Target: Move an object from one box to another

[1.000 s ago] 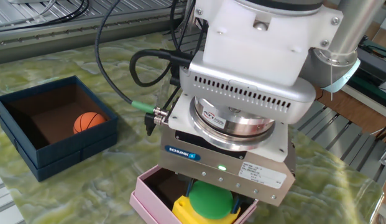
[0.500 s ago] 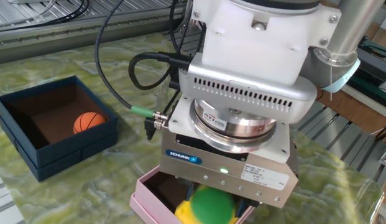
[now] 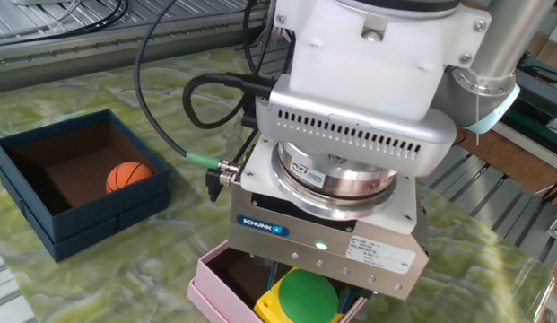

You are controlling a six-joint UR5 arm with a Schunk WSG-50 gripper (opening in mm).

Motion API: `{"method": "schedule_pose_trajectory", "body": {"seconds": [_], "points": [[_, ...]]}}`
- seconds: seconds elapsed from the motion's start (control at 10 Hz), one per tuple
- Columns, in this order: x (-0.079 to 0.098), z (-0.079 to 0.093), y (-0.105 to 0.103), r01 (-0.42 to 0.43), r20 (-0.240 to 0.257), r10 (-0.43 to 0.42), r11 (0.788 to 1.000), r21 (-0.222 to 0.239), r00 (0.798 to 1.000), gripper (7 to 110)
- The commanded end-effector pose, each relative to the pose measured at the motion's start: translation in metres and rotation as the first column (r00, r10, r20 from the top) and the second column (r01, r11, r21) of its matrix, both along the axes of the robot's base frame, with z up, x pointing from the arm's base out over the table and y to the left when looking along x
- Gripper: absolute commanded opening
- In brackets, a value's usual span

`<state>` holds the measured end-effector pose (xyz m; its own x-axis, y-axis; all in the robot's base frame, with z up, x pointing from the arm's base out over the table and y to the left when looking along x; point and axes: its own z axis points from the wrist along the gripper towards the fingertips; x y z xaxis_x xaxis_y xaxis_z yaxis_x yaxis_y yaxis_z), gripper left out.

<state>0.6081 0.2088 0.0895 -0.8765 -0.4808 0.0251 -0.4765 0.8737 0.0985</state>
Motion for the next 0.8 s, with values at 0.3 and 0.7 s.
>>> {"method": "schedule_pose_trajectory", "body": {"seconds": [0.3, 0.7], "points": [[0.029, 0.034, -0.034, 0.070, 0.023, -0.069, 0.997, -0.035, 0.997, 44], [0.052, 0.054, -0.103, -0.005, 0.030, 0.007, 0.997, -0.073, 1.000, 44]]}}
